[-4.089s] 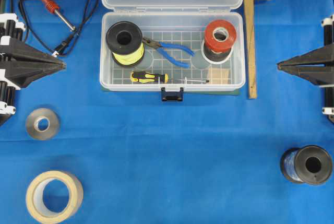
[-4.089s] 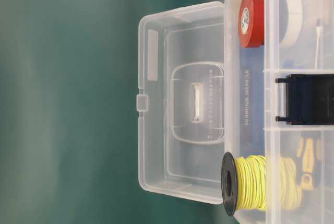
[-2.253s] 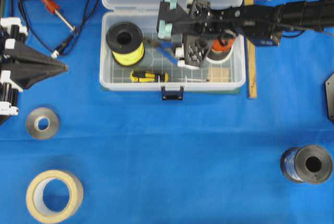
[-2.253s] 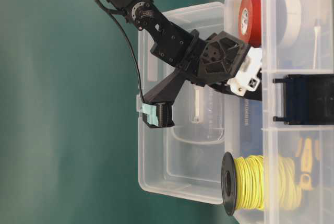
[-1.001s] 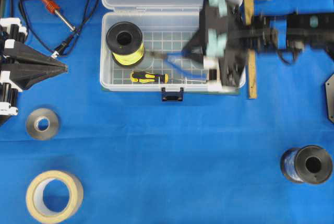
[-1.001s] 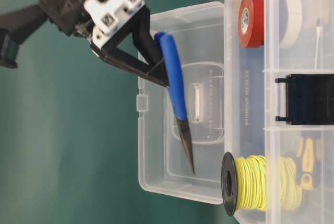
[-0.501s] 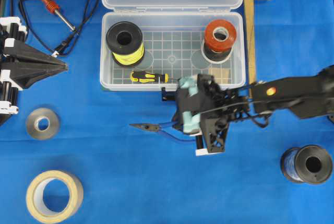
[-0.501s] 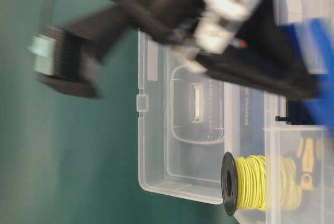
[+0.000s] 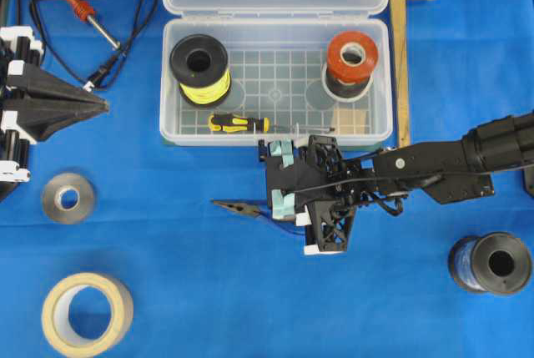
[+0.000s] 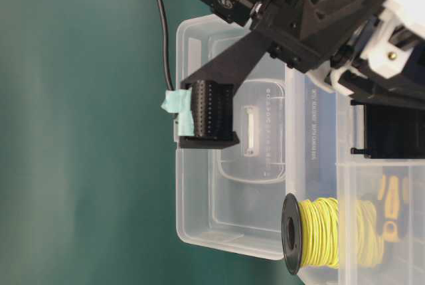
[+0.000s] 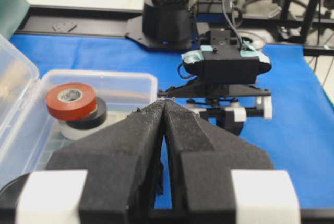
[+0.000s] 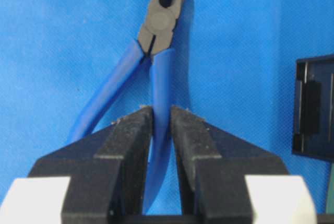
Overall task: Pick the nipper from the toolbox among several items.
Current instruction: 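Open the right gripper to drop the pliers on the table, then retract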
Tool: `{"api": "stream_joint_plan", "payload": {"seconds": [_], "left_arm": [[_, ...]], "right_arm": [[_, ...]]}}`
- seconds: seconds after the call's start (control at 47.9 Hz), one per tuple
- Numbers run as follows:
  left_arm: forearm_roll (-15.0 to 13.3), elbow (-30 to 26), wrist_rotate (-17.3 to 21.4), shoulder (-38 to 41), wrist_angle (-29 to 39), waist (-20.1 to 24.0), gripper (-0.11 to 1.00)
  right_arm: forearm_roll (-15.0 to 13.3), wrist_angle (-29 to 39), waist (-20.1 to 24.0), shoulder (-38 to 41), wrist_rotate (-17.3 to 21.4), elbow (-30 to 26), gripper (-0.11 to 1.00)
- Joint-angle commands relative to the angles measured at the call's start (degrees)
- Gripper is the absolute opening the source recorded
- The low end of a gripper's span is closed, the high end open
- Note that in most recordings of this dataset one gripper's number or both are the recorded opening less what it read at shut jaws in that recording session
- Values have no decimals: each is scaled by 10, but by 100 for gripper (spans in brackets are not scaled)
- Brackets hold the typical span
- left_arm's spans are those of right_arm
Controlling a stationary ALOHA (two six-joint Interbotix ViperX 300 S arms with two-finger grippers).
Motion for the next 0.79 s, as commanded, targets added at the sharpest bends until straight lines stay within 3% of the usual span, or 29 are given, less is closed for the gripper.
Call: {"api": "stream_joint_plan", "payload": {"seconds": [0.0, 0.063, 0.209, 0.292, 0.542, 0.772], "left_arm": [[-1, -6, -1, 3, 0, 3, 0], [-1, -7, -1, 3, 2, 2, 0], [-1, -7, -2, 2, 8, 2, 0], [-1, -7, -2, 2, 11, 3, 0], [-2, -7, -4, 1, 18, 3, 0], [-2, -7, -5, 1, 18, 3, 0]], "right_arm": [[2, 8, -4, -11, 1, -13, 15], [1, 18, -7, -12, 1, -16, 27], [-11, 55, -14, -47, -4, -23, 71], [-22, 74, -18, -90, -4, -22, 86], [-74, 122, -28, -236, -4, -9, 83], [-99, 121, -48, -365, 0, 61, 83]]}}
